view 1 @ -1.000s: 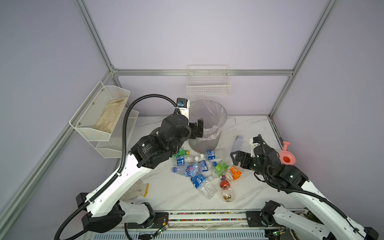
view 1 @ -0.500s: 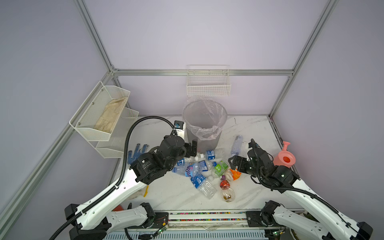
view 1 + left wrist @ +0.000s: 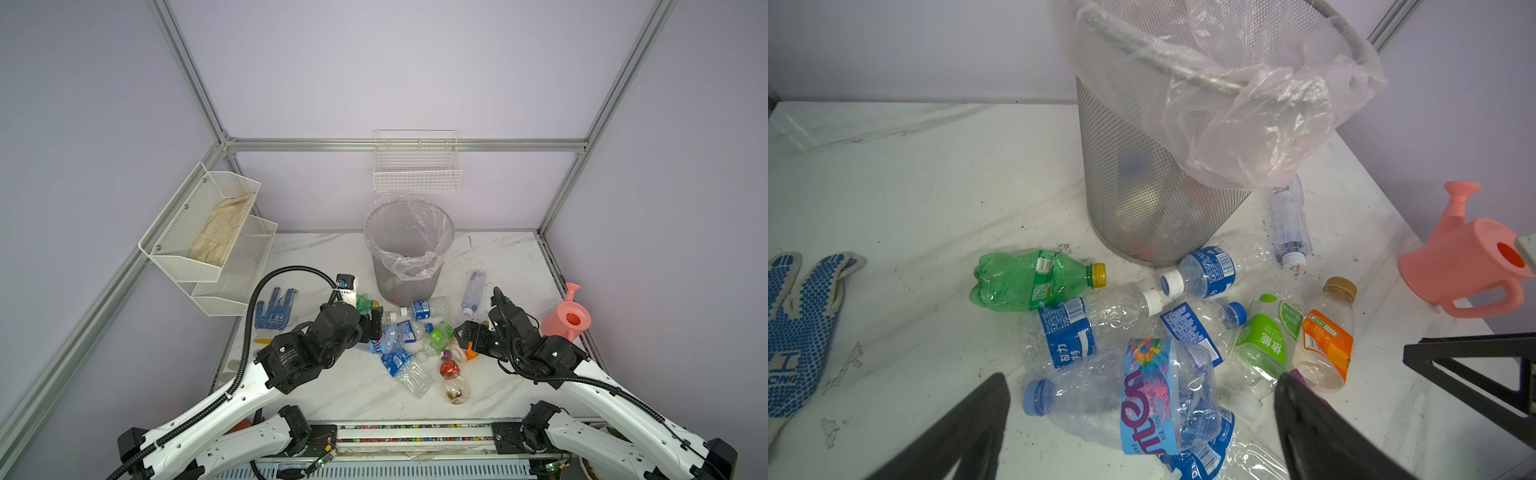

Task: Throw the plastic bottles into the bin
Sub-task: 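Move the left gripper over the bottles nearer the robot while the right gripper hovers, then lower the right gripper onto the purple-capped red-labelled bottle and close it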

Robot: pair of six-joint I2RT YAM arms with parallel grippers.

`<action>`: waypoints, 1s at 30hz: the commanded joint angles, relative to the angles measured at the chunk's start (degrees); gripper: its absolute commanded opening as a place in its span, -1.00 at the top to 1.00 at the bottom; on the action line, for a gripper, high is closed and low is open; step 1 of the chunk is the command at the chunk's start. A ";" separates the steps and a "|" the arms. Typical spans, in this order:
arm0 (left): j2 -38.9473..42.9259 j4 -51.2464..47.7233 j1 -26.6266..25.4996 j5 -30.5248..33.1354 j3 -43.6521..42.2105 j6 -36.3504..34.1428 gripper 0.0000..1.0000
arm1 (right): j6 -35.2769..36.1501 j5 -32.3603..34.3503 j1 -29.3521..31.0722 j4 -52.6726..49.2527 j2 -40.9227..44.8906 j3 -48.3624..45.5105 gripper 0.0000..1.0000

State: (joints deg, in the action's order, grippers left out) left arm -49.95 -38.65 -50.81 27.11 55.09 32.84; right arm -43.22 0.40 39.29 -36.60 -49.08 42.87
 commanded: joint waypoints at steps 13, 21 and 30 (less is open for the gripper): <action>9.63 -0.37 -0.36 -2.92 -12.13 9.27 -0.89 | -7.52 0.69 7.24 5.59 -3.92 -7.05 -0.78; 13.31 -2.37 -0.31 -3.56 -14.82 12.13 -0.87 | -16.41 4.93 20.56 10.93 -12.64 -10.75 -0.78; 16.28 -4.10 -0.32 -3.53 -16.33 13.85 -0.85 | -25.54 11.19 34.49 12.09 -29.94 -6.62 -0.83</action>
State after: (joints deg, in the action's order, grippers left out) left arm -34.68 -42.39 -50.81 23.90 41.23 45.32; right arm -63.29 8.73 71.99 -25.15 -74.76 35.00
